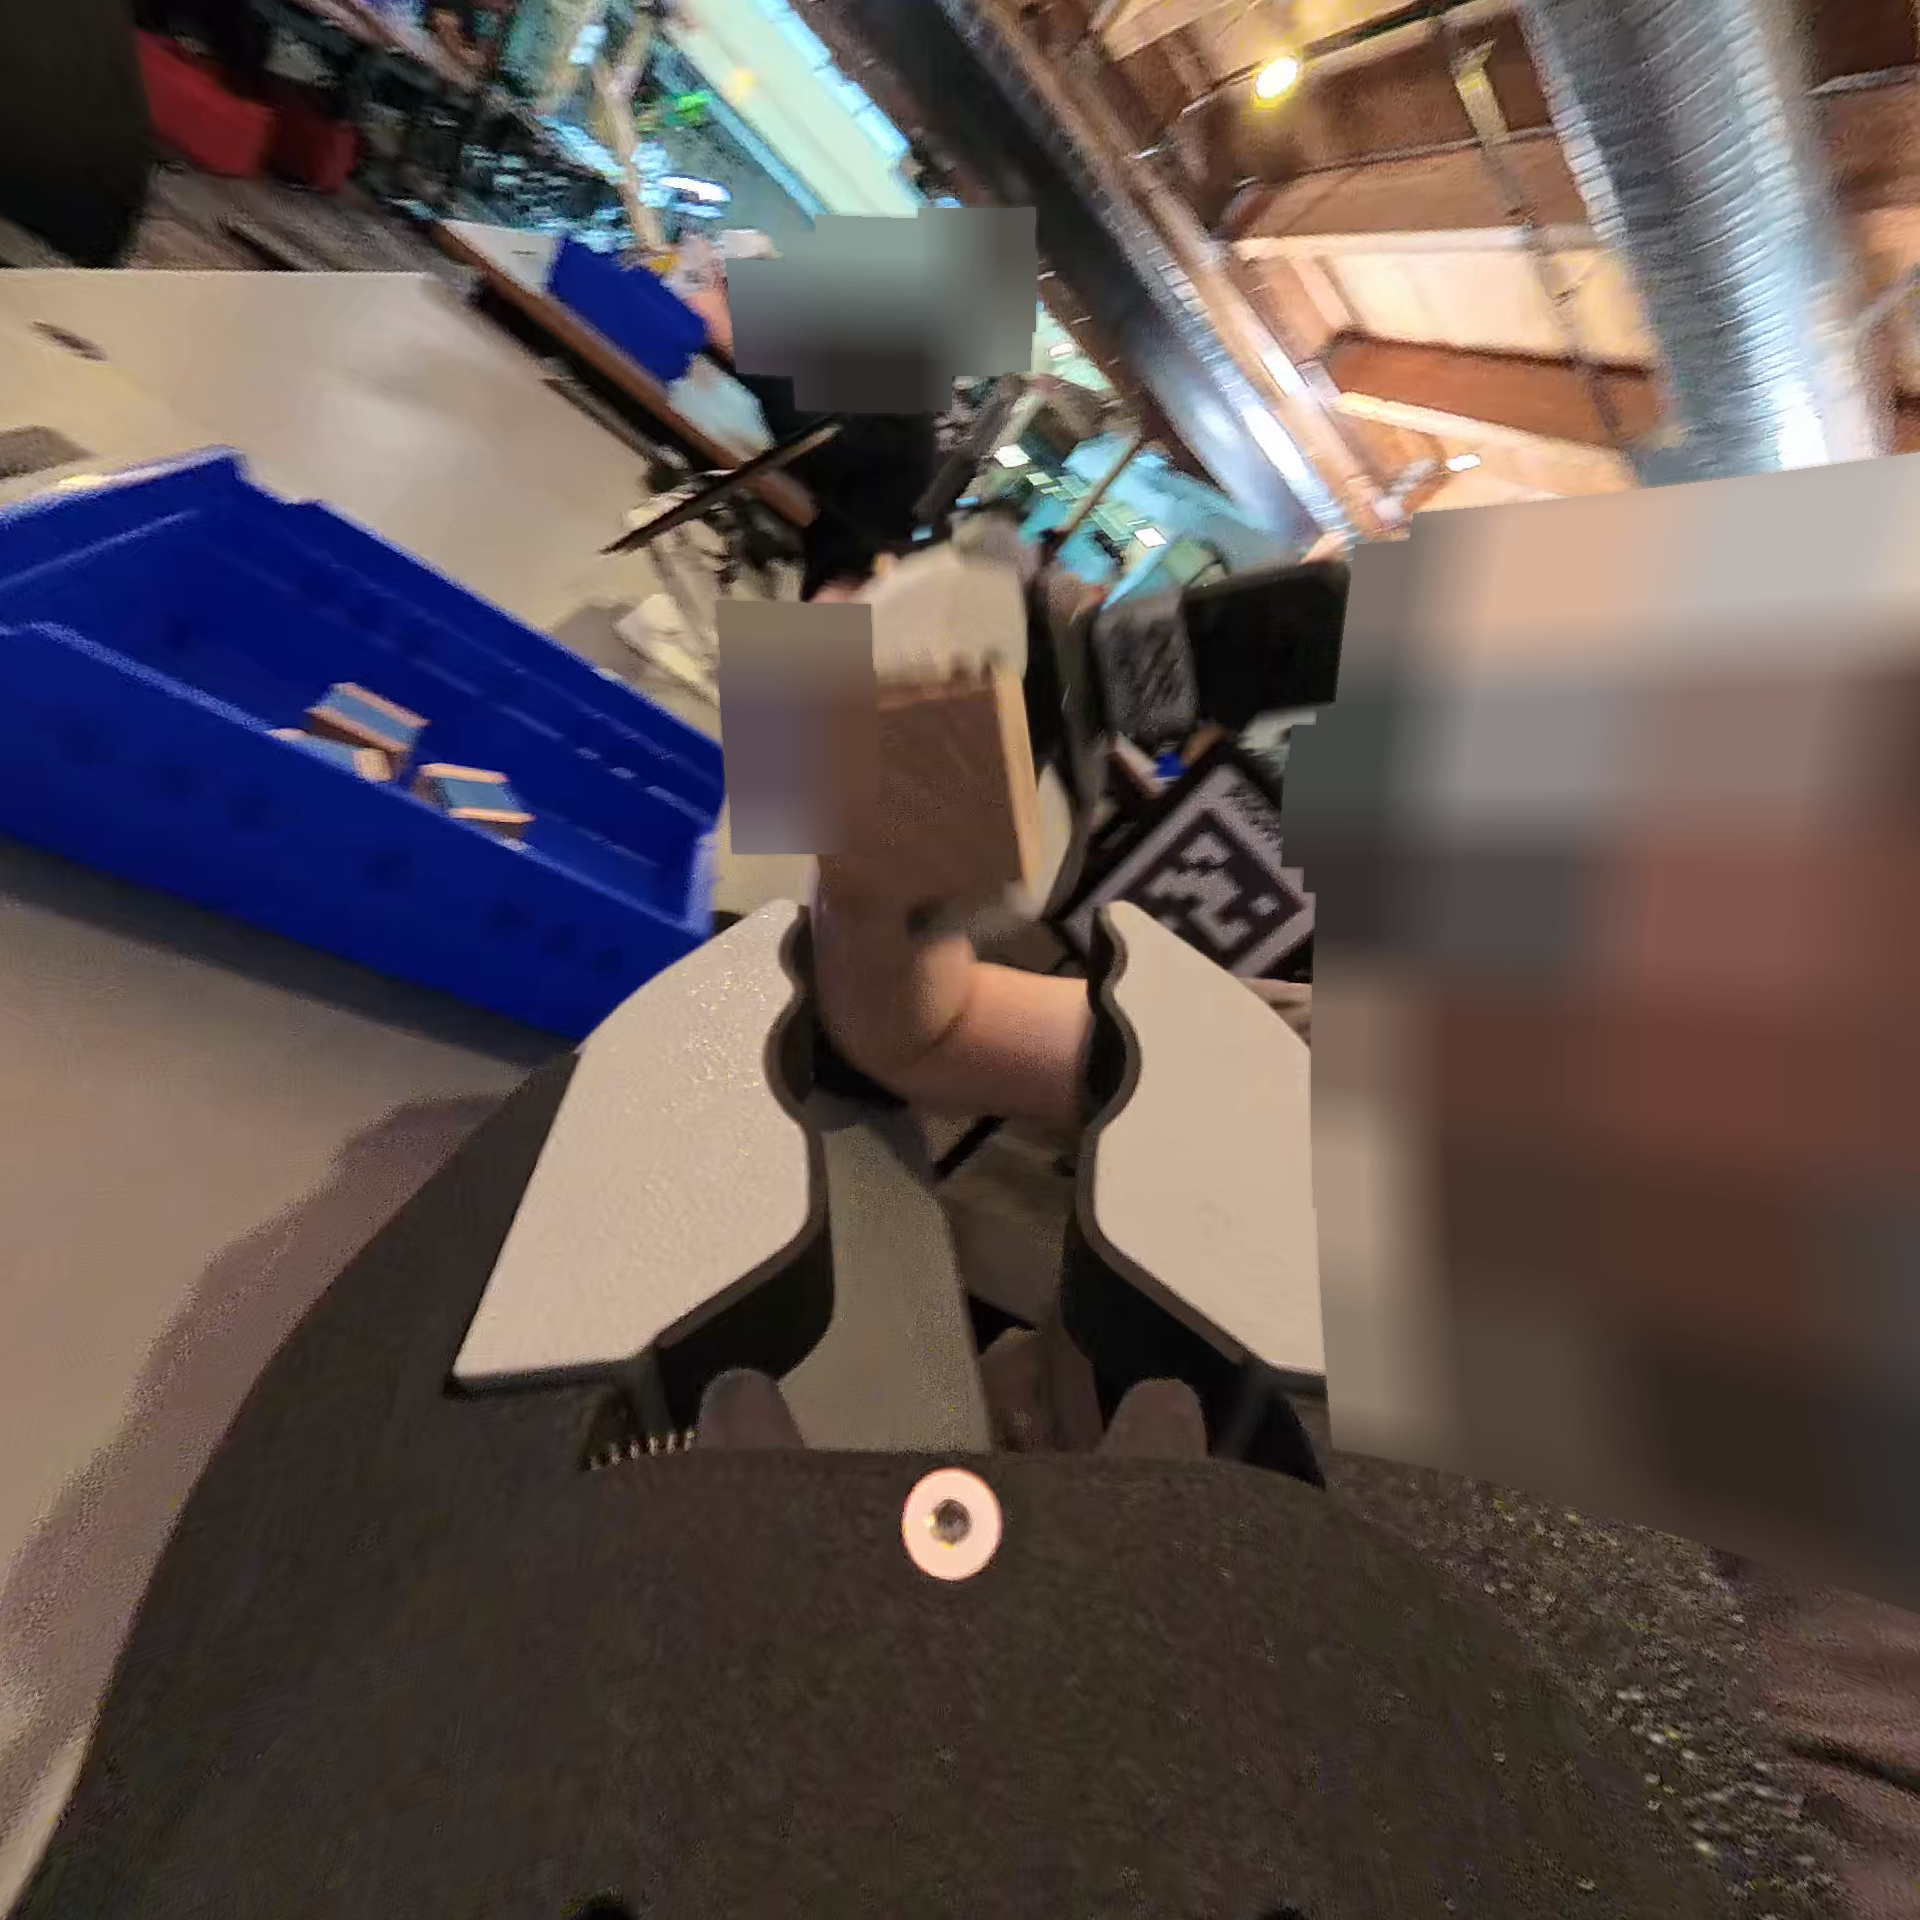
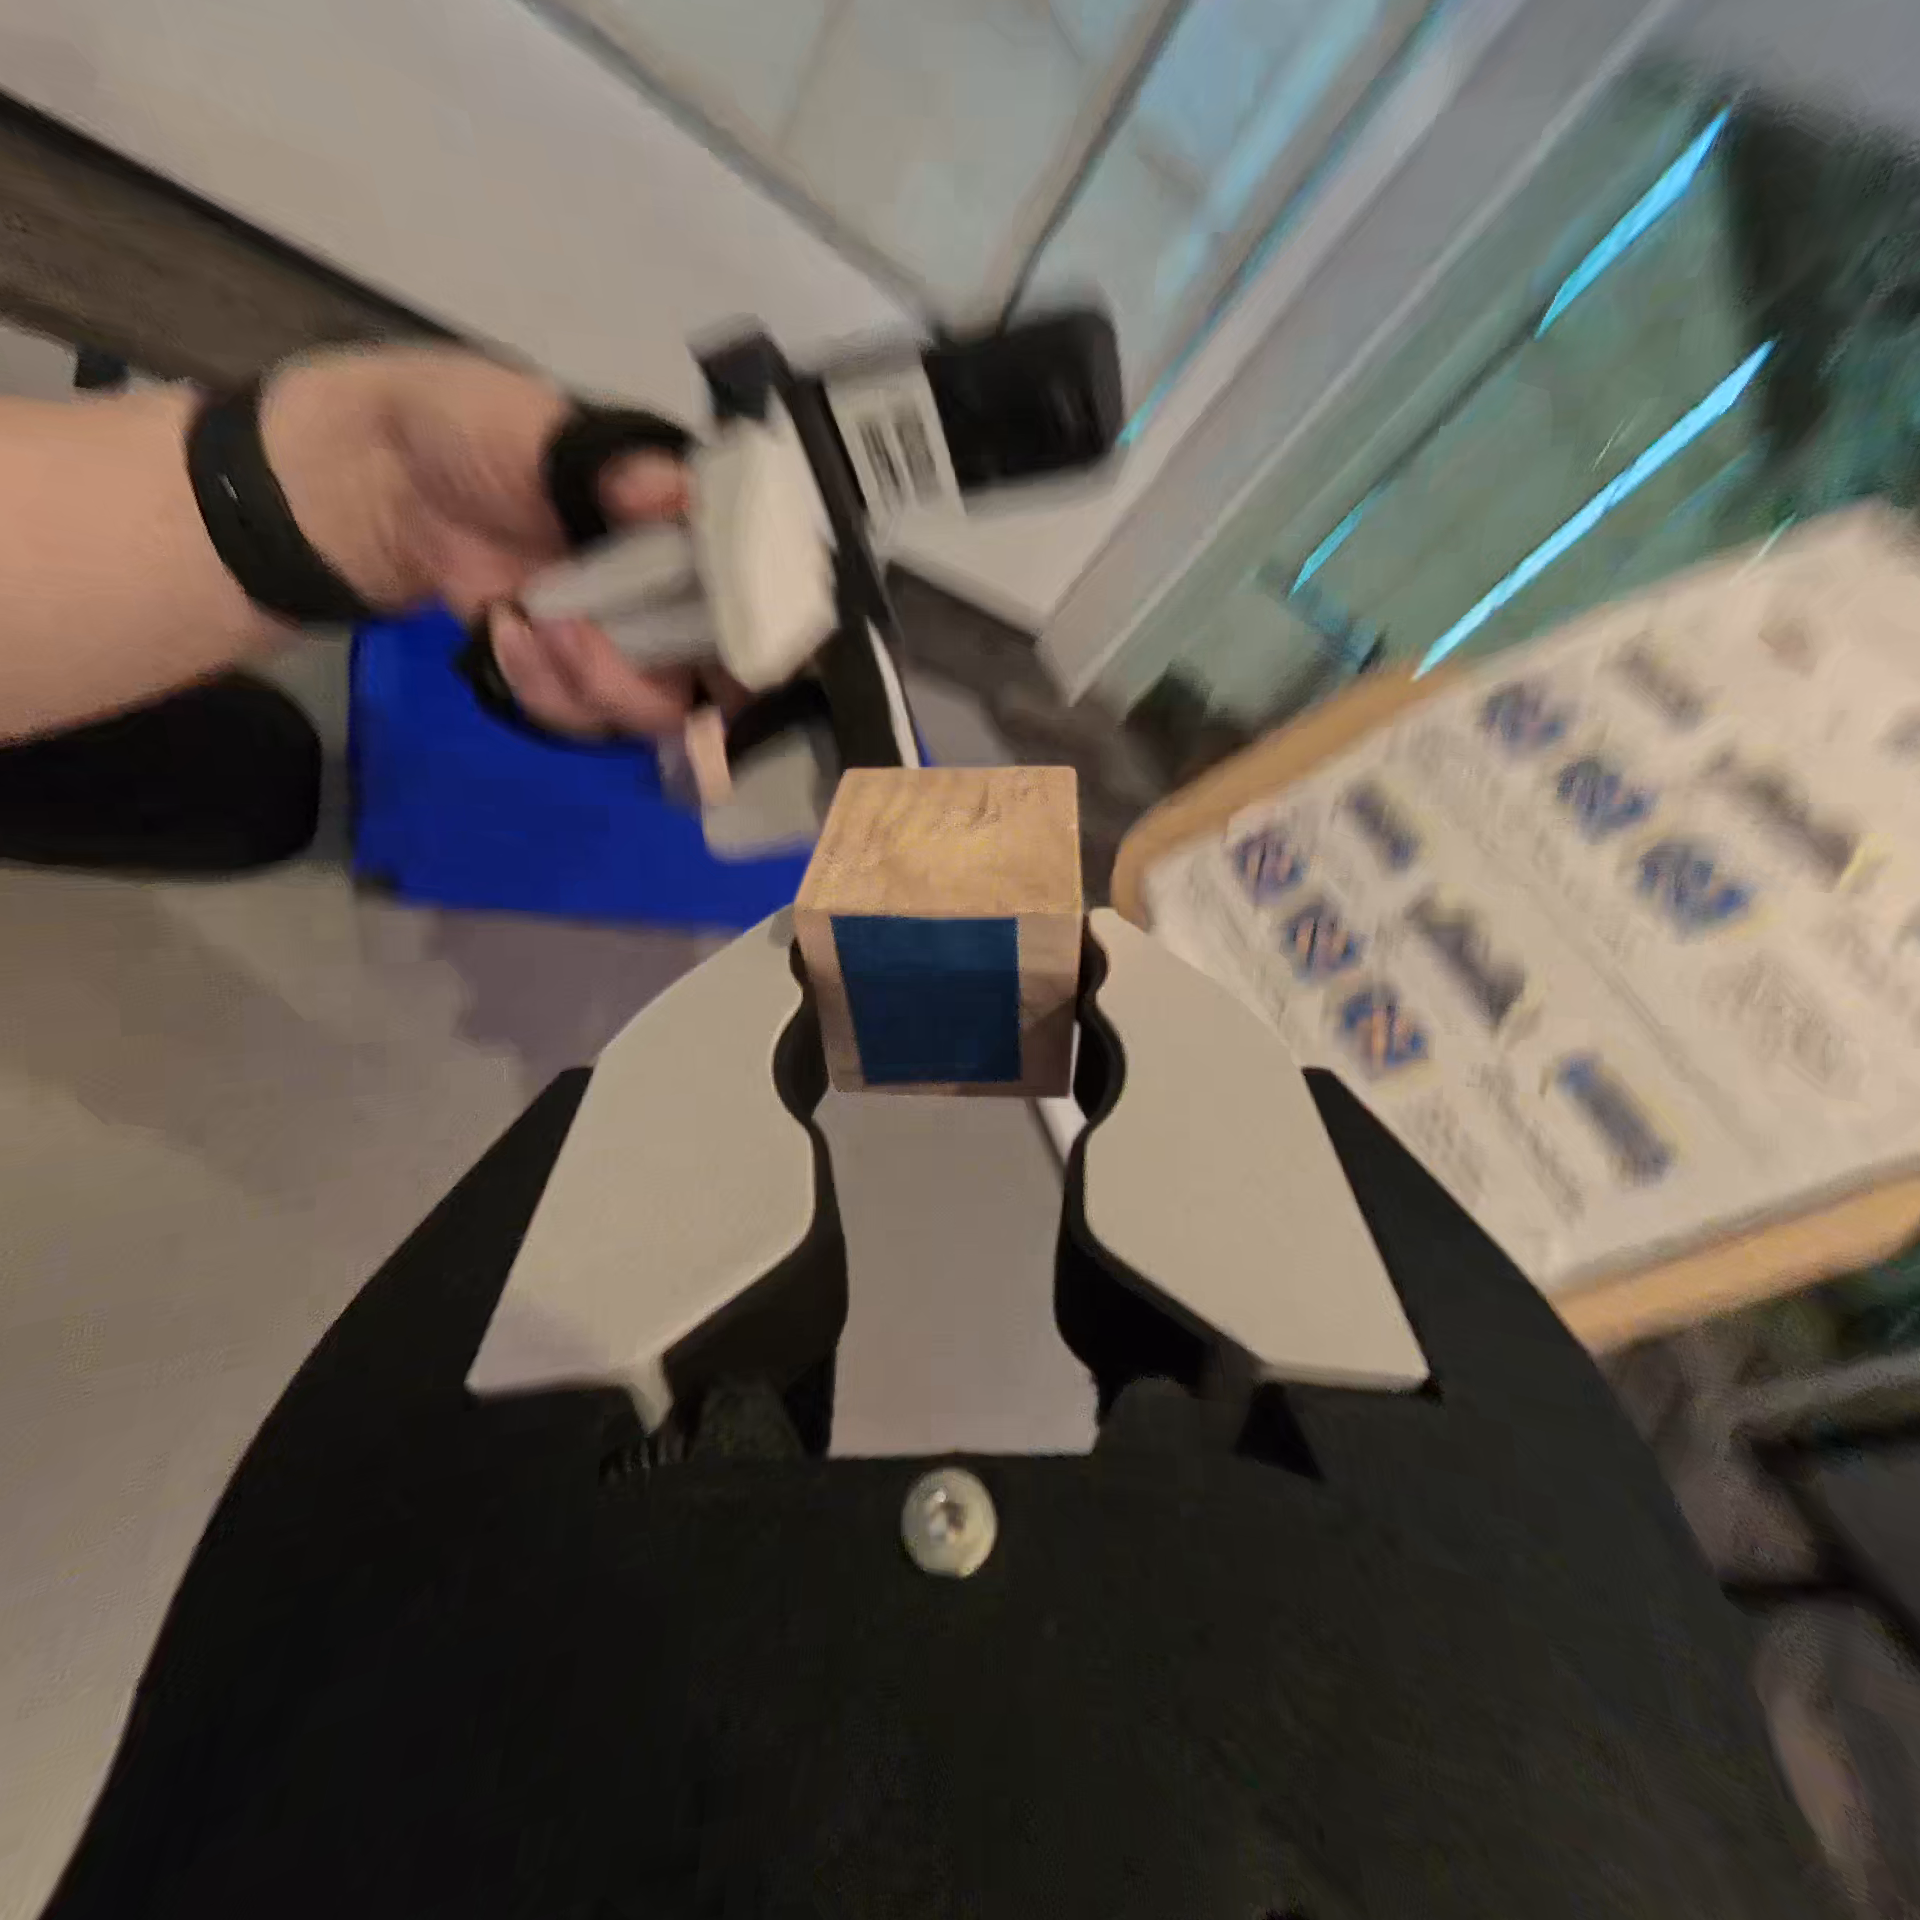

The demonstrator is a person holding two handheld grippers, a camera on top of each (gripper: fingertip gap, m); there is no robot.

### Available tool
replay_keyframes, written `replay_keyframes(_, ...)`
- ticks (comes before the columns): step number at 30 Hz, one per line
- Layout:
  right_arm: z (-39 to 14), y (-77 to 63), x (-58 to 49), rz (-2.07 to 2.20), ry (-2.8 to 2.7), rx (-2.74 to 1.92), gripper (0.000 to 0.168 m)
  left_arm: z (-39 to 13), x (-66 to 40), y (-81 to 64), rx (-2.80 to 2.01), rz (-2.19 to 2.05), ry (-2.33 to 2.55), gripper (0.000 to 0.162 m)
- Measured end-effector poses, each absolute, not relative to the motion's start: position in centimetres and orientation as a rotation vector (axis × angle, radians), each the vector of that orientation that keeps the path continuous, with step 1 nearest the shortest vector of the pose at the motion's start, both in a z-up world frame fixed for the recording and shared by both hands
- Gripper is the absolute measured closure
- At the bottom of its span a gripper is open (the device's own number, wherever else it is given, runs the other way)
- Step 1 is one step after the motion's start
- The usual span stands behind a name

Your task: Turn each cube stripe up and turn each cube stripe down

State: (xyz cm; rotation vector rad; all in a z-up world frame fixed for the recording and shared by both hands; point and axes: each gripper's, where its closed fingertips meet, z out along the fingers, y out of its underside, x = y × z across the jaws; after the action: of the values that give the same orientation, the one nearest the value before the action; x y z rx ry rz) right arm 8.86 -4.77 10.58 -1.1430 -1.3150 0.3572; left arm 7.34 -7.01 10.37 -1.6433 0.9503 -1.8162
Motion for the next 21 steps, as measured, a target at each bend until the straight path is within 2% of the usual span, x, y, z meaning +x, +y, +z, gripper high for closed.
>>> replay_keyframes(1,9.7,-3.6,11.4,0.381,-1.352,-1.323,0.122,9.8,6.9,-6.3,-1.697,-1.715,0.940,0.110)
replay_keyframes(4,4.3,-0.9,20.9,0.469,-1.287,-1.929,0.122,8.0,4.6,-4.2,-1.834,-1.365,0.927,0.112)
replay_keyframes(6,-1.3,0.9,28.0,0.249,-1.215,-2.294,0.122,6.9,3.0,-3.1,-1.918,-1.177,0.918,0.115)
replay_keyframes(8,-6.2,0.6,31.6,0.203,-1.274,-2.537,0.121,5.8,1.2,-2.1,-1.996,-1.017,0.901,0.118)
replay_keyframes(12,-10.7,1.4,31.1,0.313,-1.335,-2.673,0.122,3.2,-3.6,0.9,-2.148,-0.693,0.785,0.122)
replay_keyframes(16,-13.7,1.8,31.3,0.200,-1.412,-2.771,0.121,1.3,-8.7,3.2,-2.265,-0.481,0.627,0.122)
replay_keyframes(21,-14.7,1.8,31.5,0.182,-1.415,-2.812,0.114,-0.2,-14.0,3.7,-2.376,-0.333,0.475,0.121)
